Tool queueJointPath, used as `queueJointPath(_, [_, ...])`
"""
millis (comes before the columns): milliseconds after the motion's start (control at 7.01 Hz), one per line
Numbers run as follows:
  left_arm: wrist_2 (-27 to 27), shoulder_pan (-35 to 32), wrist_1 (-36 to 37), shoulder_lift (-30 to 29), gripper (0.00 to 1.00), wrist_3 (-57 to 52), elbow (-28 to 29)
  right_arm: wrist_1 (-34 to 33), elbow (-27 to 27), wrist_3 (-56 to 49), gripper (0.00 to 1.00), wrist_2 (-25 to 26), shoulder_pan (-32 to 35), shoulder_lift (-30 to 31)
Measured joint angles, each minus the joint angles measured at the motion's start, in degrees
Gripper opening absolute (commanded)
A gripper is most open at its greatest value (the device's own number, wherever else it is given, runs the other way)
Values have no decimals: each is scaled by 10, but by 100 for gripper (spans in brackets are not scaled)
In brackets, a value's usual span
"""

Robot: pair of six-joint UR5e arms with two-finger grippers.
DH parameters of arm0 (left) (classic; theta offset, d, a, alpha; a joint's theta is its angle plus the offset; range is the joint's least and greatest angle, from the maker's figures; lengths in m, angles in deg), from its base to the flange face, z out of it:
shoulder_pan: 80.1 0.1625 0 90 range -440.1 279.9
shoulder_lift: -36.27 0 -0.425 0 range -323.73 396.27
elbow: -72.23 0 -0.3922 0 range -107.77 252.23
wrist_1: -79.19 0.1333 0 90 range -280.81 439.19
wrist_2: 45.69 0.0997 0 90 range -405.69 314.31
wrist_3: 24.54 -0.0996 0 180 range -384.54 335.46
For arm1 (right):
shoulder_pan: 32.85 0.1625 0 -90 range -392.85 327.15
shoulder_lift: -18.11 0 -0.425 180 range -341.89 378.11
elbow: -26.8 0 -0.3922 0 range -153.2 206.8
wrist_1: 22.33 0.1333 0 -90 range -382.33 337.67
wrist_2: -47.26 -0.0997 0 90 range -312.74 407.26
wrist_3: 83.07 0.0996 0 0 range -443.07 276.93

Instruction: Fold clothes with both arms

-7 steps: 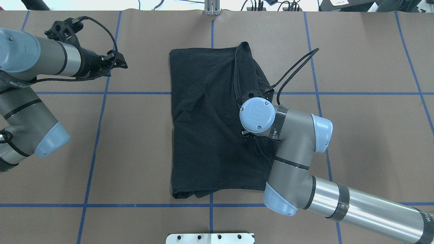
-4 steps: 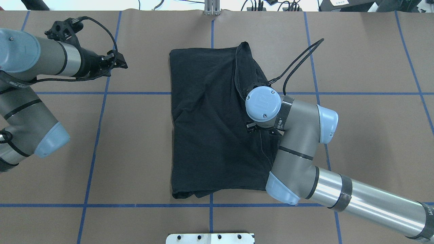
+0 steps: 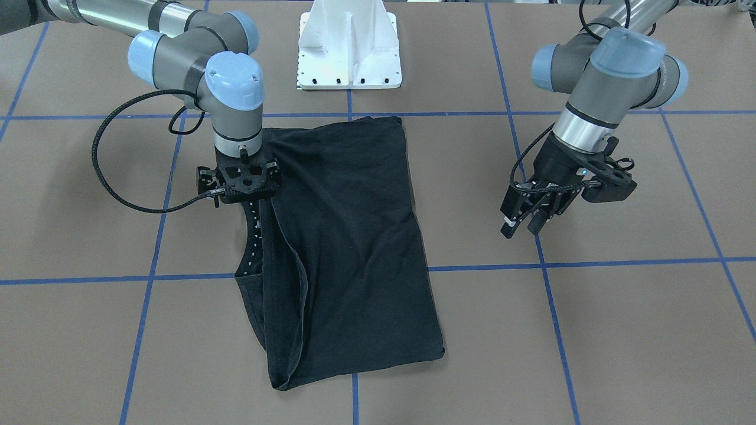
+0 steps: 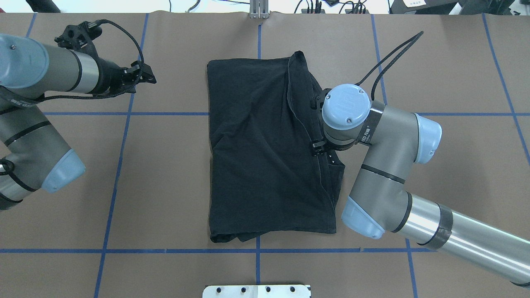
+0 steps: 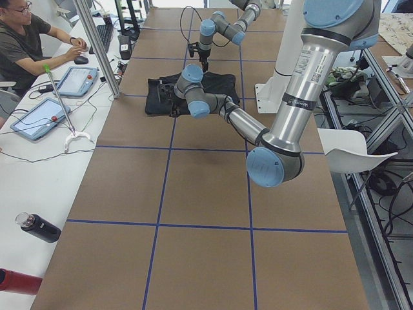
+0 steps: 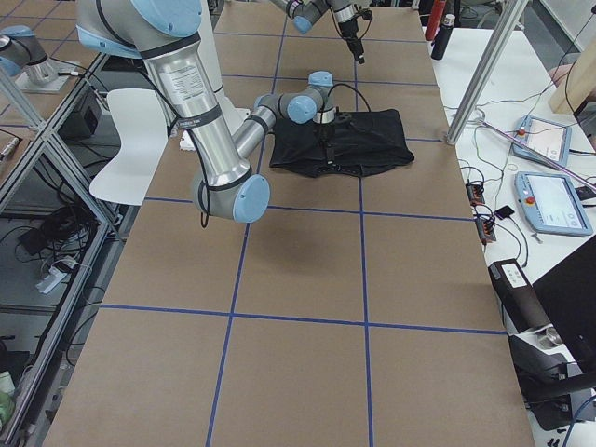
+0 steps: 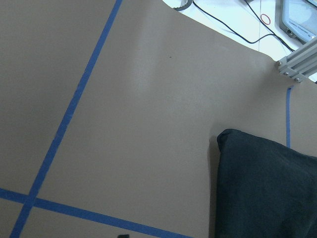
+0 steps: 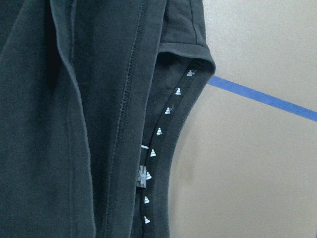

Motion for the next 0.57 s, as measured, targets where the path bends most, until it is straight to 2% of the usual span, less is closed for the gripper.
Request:
queueJointPath(143, [0,0,0,0,69,0,0,1,-11,26,100,-2,0,-18])
queueJointPath(570, [0,-1,0,1,69,1,-1,19,-112,49,100,0,7,-89])
